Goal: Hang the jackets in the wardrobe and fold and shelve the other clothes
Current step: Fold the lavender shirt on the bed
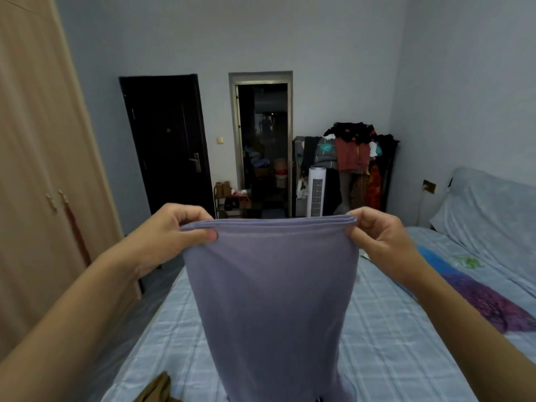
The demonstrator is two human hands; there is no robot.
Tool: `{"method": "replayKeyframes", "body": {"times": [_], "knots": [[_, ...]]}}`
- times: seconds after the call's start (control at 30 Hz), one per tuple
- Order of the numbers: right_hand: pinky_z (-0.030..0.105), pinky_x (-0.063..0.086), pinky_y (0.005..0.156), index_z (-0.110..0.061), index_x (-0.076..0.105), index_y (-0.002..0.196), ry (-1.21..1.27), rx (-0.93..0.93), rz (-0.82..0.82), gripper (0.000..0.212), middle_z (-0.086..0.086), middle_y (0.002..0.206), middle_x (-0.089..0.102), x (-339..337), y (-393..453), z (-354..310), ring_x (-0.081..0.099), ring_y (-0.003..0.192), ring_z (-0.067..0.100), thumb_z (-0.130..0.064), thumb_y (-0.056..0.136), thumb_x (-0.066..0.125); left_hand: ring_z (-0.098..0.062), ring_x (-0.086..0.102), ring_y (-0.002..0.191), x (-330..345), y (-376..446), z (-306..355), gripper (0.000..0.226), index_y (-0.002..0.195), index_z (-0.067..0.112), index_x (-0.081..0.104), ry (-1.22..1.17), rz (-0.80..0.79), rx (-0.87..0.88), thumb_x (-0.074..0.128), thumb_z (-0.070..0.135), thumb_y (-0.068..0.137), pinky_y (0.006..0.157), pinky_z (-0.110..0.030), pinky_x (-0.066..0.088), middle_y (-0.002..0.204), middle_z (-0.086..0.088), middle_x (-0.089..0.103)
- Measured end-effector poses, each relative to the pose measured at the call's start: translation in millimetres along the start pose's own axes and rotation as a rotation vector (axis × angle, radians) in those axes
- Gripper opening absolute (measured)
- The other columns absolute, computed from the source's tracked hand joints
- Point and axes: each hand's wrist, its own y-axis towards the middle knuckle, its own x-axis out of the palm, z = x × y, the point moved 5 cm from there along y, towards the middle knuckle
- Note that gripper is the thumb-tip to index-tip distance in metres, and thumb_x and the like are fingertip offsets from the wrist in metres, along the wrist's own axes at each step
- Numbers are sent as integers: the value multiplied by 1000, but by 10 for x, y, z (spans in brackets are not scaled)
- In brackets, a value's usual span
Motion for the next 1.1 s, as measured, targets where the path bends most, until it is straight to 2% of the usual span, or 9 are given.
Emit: {"method": "replayKeyframes", "body": {"times": [0.13, 0.3, 0.4, 0.53, 0.73, 0.83, 0.93, 1.0, 1.1], "knots": [[18, 51, 62, -3, 66, 99, 93, 62, -17, 15, 3, 80, 72, -59, -156, 115, 65, 73, 9, 1, 96, 52, -18, 70, 76, 187, -99, -183, 32, 83, 11, 75, -197, -170, -83, 83, 36, 66, 64, -22, 54, 85, -12, 73], [23, 56, 65, -1, 66, 100, 145, 176, 45, 15, 8, 85, 73, -38, -157, 407, 68, 77, 14, 1, 96, 51, -19, 70, 76, 357, 25, -363, 4, 80, 13, 76, -321, -180, -170, 74, 17, 81, 62, -23, 55, 86, -13, 72], [22, 56, 63, 1, 65, 98, 129, 236, 61, 13, 6, 83, 74, -15, -84, 602, 69, 74, 13, 0, 96, 52, -22, 70, 78, 392, 162, -523, 6, 83, 10, 75, -337, -184, -224, 70, 11, 81, 64, -25, 56, 89, -16, 72], [23, 56, 62, -7, 67, 93, 69, 316, 92, 13, 5, 80, 74, 55, 149, 1004, 69, 72, 13, -5, 97, 55, -23, 70, 83, 456, 561, -926, 6, 81, 16, 75, -166, -108, -271, 72, 13, 86, 74, -33, 55, 88, -11, 74], [30, 57, 65, -12, 68, 90, -14, 409, 197, 14, 0, 79, 75, 79, 645, 1783, 70, 75, 15, -6, 96, 57, -12, 67, 86, 561, 1396, -1585, 17, 79, 32, 70, 366, 21, -280, 67, 20, 89, 84, -45, 56, 84, 9, 71], [27, 52, 62, -15, 68, 87, 15, 382, 268, 20, -9, 72, 73, 12, 980, 1977, 66, 69, 8, -1, 95, 56, -12, 66, 89, 554, 1765, -1571, 17, 82, 33, 68, 380, 120, -193, 66, 20, 91, 78, -36, 55, 88, 10, 69], [30, 54, 69, -10, 69, 95, 53, 294, 301, 13, 2, 83, 73, -79, 1283, 1966, 65, 76, 12, -5, 96, 57, -6, 62, 84, 497, 2000, -1392, 11, 90, 20, 67, 337, 270, -64, 61, 14, 95, 63, -19, 43, 89, 4, 67], [29, 55, 73, -7, 68, 99, 81, 211, 289, 11, 9, 90, 72, -135, 1402, 1888, 64, 81, 15, -7, 96, 58, -4, 60, 81, 414, 2029, -1298, 9, 92, 18, 67, 314, 359, 16, 60, 13, 96, 62, -16, 41, 89, 4, 66], [23, 55, 68, -13, 68, 95, 106, 113, 262, 13, -2, 83, 71, -150, 1454, 1734, 62, 77, 11, -6, 96, 58, -4, 59, 84, 313, 1953, -1202, 8, 94, 17, 66, 319, 408, 119, 60, 13, 96, 66, -9, 41, 91, 6, 64]]}}
